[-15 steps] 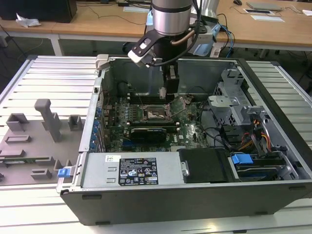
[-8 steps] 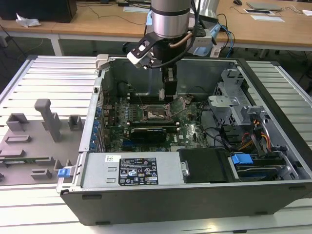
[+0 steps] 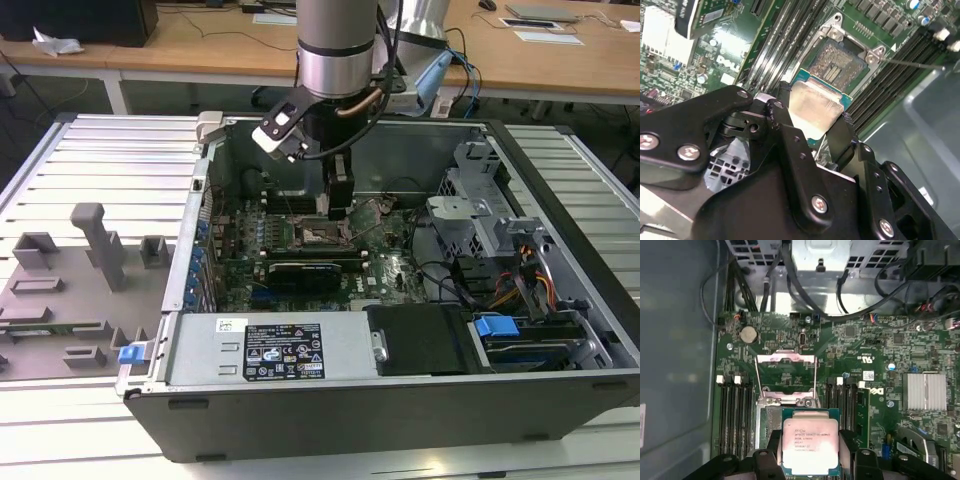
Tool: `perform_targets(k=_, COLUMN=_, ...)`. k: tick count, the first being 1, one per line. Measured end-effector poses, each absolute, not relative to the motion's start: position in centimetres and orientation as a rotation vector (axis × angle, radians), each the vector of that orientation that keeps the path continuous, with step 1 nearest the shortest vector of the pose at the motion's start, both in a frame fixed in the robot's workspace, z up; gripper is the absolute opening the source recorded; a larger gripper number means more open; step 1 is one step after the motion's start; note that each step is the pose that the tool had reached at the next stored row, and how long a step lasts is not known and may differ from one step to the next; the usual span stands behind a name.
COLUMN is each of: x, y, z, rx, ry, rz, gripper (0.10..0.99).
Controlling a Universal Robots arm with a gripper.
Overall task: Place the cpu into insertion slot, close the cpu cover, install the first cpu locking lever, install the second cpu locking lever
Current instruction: 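Place the cpu into insertion slot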
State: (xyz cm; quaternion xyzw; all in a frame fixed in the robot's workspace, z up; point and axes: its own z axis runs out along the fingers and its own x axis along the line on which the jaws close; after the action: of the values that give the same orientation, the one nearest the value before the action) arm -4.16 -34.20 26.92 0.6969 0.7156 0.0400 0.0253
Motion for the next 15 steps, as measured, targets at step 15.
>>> perform_targets(k=15, x=-4.3, y=-33.8, z=23.5, rx=2.13, ry=2.238, rz=0.124, gripper=0.541)
